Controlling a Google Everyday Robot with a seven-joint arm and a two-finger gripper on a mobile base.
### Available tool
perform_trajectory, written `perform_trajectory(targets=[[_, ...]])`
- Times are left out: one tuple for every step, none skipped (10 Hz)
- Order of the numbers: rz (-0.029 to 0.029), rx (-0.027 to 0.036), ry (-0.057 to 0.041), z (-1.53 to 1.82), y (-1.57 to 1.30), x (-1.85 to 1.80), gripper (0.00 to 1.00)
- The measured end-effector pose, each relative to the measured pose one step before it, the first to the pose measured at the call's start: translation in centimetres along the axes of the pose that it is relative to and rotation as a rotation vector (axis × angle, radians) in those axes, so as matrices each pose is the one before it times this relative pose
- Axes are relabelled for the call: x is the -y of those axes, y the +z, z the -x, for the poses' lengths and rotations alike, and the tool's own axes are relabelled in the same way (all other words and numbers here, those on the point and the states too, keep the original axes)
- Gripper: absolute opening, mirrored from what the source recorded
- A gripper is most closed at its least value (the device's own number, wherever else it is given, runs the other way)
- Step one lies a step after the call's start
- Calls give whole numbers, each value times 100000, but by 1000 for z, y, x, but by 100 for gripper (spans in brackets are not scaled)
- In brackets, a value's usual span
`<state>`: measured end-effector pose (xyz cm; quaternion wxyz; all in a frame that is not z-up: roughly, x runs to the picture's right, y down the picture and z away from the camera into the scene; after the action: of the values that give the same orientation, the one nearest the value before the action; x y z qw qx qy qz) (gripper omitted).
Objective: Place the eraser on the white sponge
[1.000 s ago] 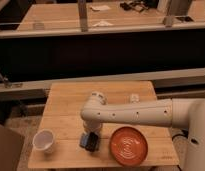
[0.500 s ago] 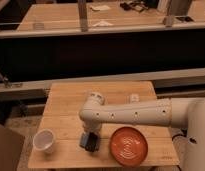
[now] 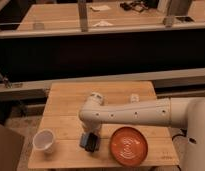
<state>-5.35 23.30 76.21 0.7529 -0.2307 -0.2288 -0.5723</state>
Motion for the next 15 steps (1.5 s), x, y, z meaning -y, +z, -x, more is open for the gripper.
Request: perform_trajectory(targets=[[158, -91, 5, 19, -16, -13, 24], [108, -27, 72, 35, 16, -6, 24], [104, -163, 84, 28, -14, 22, 20], [57, -60, 61, 22, -30, 8, 18], [14, 7, 60, 52, -20, 20, 20], [108, -192, 72, -21, -50, -18, 29], [133, -188, 45, -23, -40, -20, 33], [34, -9, 66, 25, -11, -4, 34], [28, -156, 11, 5, -52, 22, 36], [103, -133, 140, 5, -50, -32, 38], [35, -34, 76, 59, -10, 20, 38], [15, -96, 59, 13, -3, 19, 34], [-12, -128, 90, 2, -56, 10, 29], [-23, -94, 8, 3, -79, 2, 31], [44, -24, 179, -19, -127, -26, 39]])
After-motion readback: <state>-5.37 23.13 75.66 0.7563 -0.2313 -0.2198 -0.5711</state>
